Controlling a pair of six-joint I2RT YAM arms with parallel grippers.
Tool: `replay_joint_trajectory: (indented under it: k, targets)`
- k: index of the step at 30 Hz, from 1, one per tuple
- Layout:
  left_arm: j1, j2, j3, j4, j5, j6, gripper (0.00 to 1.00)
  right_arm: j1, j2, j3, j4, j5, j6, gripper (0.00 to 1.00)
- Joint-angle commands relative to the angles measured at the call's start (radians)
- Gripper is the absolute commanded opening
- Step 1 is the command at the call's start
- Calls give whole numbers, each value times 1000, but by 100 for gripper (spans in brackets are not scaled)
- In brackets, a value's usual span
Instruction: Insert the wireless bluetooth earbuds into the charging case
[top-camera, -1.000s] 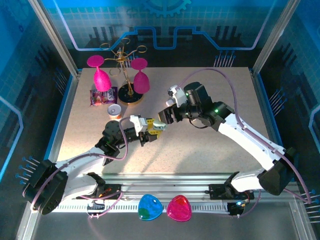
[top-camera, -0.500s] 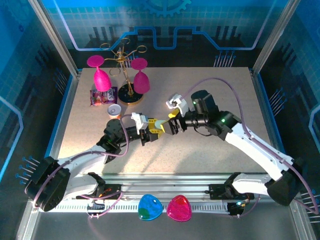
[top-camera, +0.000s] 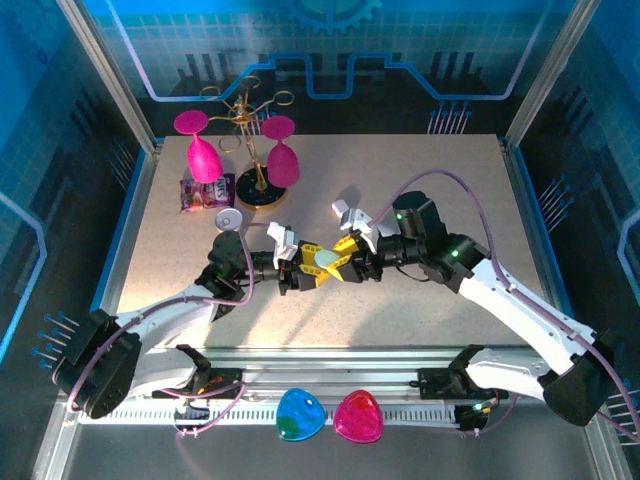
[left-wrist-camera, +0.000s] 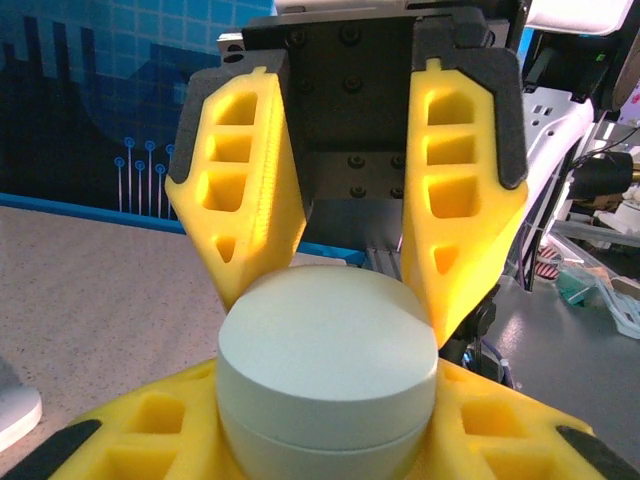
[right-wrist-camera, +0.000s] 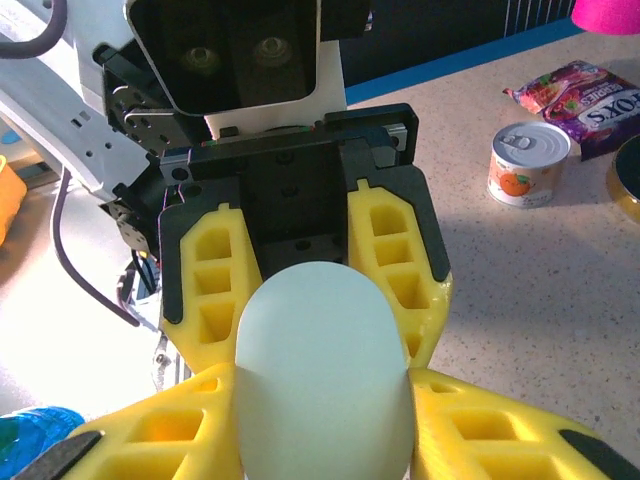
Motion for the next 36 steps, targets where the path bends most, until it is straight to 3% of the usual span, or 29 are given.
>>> replay_joint_trajectory:
  k: [1, 3, 36]
  targets:
    - [0, 15, 36, 30, 57, -22, 26, -15, -19, -15, -17, -31, -45, 40]
    - [1, 19, 36, 46, 57, -30, 26, -17, -19, -16, -30, -28, -56, 48]
    - [0, 68, 60, 145, 97, -118, 26, -84, 6, -22, -97, -117, -141, 46]
